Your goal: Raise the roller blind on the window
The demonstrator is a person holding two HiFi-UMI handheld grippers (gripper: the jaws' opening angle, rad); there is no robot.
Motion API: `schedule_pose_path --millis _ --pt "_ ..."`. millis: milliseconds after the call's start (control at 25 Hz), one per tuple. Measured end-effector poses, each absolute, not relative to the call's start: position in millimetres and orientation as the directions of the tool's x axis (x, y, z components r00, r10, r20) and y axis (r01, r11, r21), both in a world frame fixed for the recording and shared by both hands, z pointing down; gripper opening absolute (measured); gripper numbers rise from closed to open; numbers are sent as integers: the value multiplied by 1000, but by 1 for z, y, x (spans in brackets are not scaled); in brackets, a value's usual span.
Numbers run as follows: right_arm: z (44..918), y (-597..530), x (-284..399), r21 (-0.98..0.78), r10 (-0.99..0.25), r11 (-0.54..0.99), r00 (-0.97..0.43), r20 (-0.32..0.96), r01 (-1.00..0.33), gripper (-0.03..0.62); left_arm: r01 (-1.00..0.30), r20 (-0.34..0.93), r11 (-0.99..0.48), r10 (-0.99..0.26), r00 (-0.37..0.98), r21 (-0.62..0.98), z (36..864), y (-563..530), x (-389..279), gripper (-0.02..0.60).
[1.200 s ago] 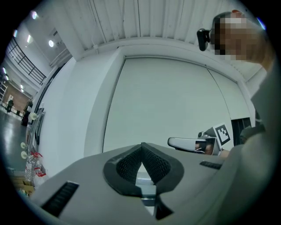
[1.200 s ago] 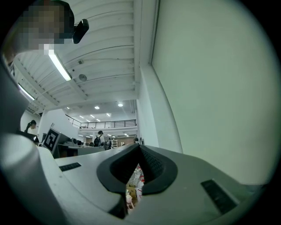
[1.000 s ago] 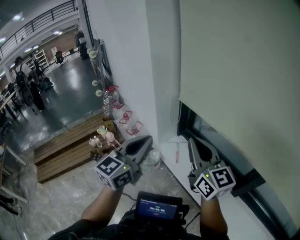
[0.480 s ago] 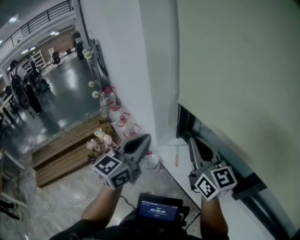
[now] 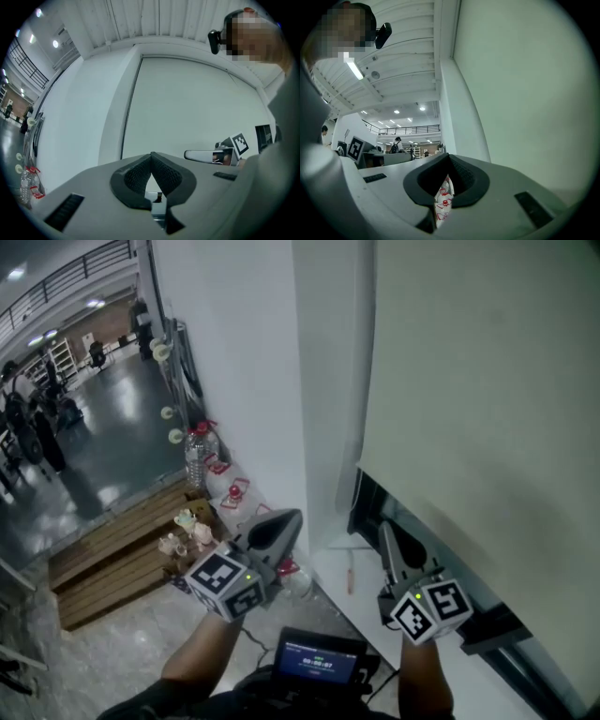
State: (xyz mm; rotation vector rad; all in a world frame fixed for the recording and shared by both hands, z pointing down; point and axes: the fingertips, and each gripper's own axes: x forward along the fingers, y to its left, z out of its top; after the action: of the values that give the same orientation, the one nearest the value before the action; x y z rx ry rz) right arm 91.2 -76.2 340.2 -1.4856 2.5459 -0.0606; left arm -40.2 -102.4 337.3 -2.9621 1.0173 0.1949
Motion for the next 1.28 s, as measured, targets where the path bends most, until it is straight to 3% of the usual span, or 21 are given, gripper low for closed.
schedule_pose_path --millis 960,1280 --pt "328 -187 66 -96 -939 341 -334 -84 -935 2 -422 -133 -902 -431 893 91 330 -213 -43 -11" --pt "313 -223 93 -97 -925 370 -356 -132 -924 21 -469 -139 -881 -473 870 68 323 -239 -23 -11"
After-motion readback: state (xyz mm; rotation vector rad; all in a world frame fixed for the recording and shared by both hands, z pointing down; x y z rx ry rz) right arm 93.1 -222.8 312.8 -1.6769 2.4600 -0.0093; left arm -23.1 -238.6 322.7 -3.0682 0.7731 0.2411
